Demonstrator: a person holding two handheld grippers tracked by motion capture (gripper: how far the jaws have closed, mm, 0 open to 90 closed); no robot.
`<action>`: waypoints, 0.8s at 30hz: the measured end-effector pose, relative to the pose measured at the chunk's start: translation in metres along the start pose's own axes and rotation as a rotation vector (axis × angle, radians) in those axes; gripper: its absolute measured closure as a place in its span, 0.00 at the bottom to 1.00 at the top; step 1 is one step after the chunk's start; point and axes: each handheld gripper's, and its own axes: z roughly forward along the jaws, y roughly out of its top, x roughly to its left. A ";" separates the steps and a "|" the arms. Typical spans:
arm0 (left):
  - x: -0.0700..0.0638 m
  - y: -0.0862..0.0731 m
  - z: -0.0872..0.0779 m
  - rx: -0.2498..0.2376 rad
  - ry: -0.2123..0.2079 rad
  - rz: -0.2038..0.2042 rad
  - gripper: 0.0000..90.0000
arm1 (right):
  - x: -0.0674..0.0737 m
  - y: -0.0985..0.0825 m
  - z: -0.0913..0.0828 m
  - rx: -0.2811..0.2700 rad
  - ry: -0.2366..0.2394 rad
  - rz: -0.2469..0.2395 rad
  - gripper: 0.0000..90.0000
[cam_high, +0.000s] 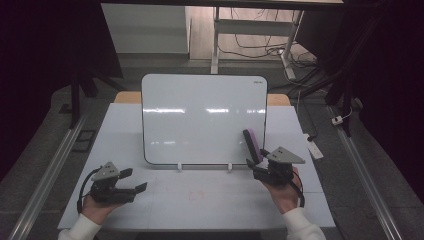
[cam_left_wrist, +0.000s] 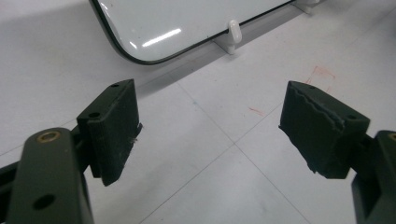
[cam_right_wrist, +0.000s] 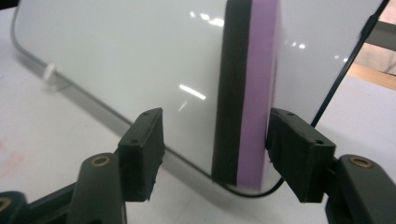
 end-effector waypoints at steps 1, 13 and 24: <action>0.000 0.000 0.000 -0.002 -0.002 -0.001 0.23 | 0.000 -0.002 -0.002 -0.003 0.014 -0.004 0.39; -0.003 -0.003 0.004 0.026 -0.020 0.012 0.21 | -0.010 -0.041 -0.024 0.007 0.094 -0.026 0.39; -0.005 -0.004 0.011 0.067 -0.034 0.016 0.19 | -0.017 -0.056 -0.024 0.035 0.098 -0.029 0.39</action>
